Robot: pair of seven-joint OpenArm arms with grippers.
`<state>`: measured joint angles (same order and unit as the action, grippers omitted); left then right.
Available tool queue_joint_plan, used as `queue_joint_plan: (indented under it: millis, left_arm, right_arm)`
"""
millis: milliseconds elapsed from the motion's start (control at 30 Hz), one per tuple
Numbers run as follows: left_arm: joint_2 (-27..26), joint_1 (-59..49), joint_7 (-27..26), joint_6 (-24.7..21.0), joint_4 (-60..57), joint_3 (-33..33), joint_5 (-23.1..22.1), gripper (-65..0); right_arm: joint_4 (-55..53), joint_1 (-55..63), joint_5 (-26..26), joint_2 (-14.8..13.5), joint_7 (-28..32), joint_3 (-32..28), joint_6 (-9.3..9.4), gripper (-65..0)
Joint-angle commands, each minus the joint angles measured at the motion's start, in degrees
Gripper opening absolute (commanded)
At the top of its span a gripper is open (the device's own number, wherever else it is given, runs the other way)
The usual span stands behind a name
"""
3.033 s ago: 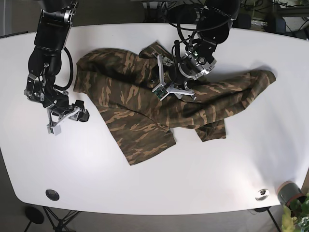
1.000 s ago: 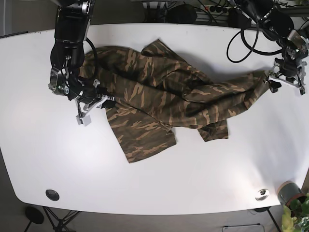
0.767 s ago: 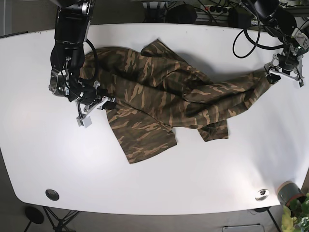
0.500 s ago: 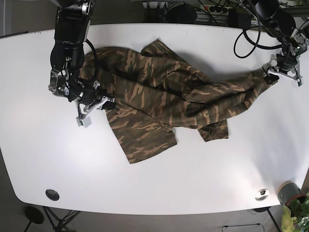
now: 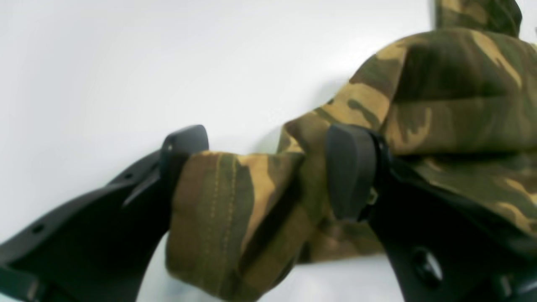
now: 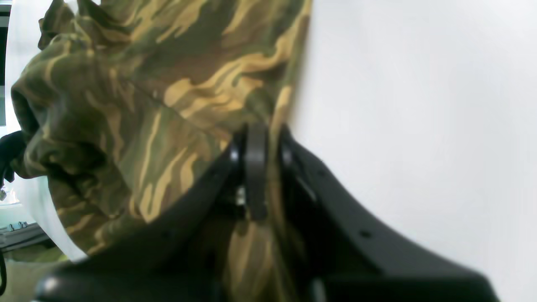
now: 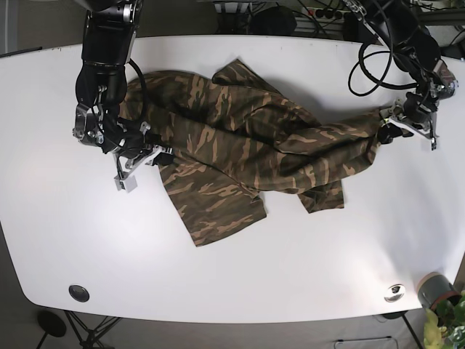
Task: Fold the T-shirt properly
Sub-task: 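Grasp opposite shirt edges with both grippers and pull them apart, then lift the shirt high with both grippers, shaking it out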
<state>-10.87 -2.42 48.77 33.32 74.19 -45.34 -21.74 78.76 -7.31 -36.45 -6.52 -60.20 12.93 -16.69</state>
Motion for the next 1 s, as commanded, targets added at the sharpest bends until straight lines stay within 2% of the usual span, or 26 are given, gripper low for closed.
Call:
queue_joint_plan:
  millis: [0, 167, 533, 833, 900, 933, 967]
  left_arm:
    - [-0.2, -0.7, 5.5, -0.6, -0.3, -0.1, 2.7, -23.6]
    - [-0.2, -0.9, 5.8, -0.4, 0.4, -0.1, 2.7, -23.6]
    - [-1.7, -2.7, 11.0, -0.4, 8.2, 0.0, 2.5, -23.6]
    - [-1.6, -2.4, 10.9, -0.4, 7.8, 0.3, 2.7, -23.7]
    - [-1.6, -2.4, 10.9, -0.4, 7.8, 1.4, 2.7, -26.0]
    - [-1.7, -2.4, 10.9, -0.4, 7.8, 2.4, 2.7, -29.0]
    - [-1.7, -2.4, 10.8, -0.4, 7.8, 3.5, 2.7, -35.7]
  right_arm:
    - [1.4, -1.3, -1.3, -0.4, 0.9, 0.2, -0.5, -62.9]
    - [1.4, -1.3, -1.3, -0.4, 0.9, 0.2, -0.5, -62.9]
    - [1.4, -1.3, -1.4, -0.4, 0.9, 0.2, -0.5, -62.8]
    - [1.4, -1.3, -1.4, -0.3, 0.9, 0.2, -0.59, -62.8]
    - [1.4, -1.3, -1.4, -0.3, 0.9, 0.2, -0.59, -62.8]
    - [1.4, -1.3, -1.4, -0.3, 0.9, 0.2, -0.59, -62.8]
    - [1.4, -1.3, -1.4, -0.3, 0.9, 0.2, -0.59, -62.8]
